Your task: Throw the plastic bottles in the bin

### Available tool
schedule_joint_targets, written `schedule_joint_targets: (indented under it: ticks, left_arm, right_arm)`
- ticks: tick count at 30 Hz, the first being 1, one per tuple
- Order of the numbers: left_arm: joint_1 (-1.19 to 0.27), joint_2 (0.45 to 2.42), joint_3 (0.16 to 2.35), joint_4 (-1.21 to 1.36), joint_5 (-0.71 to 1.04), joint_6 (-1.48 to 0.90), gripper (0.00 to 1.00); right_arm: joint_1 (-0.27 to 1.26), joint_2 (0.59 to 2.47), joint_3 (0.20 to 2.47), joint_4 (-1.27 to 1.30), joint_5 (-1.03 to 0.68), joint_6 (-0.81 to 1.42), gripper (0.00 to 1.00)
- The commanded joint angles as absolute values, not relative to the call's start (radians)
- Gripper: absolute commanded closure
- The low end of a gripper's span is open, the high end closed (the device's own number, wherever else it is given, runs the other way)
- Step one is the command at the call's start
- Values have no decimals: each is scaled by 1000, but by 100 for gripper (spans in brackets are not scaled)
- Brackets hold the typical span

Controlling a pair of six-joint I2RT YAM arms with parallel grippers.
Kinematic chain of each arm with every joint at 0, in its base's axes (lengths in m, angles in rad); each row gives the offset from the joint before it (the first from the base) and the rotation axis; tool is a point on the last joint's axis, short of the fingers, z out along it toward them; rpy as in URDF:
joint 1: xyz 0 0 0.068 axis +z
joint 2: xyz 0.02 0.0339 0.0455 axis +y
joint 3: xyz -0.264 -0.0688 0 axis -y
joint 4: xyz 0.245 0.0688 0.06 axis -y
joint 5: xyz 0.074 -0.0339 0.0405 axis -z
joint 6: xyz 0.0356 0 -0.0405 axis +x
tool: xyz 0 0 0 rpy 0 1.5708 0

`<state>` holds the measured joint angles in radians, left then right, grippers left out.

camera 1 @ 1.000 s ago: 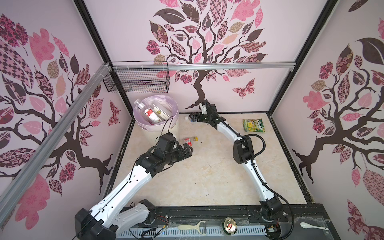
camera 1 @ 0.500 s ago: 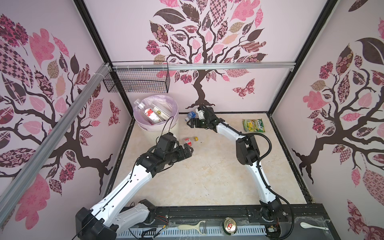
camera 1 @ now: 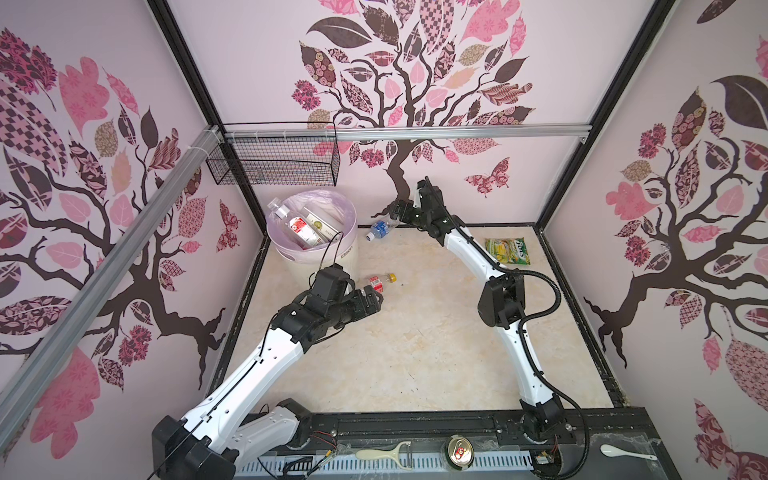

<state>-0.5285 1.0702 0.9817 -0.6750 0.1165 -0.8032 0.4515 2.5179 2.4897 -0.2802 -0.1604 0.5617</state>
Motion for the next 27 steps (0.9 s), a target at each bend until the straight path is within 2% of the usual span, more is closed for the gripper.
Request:
schedule_joint_targets:
  ticks: [1, 8, 27]
  left_arm:
    - [-524, 1066, 1012, -685, 92, -783, 2]
    - [-525, 1079, 1070, -709, 48, -787, 2]
    - [-520, 907, 969, -784, -60, -939, 2]
  right_arm:
    - [463, 2571, 2502, -346, -114, 592, 0]
    - [481, 2571, 2459, -330, -223, 645, 0]
    - [681, 2659, 2516, -287, -349, 747, 0]
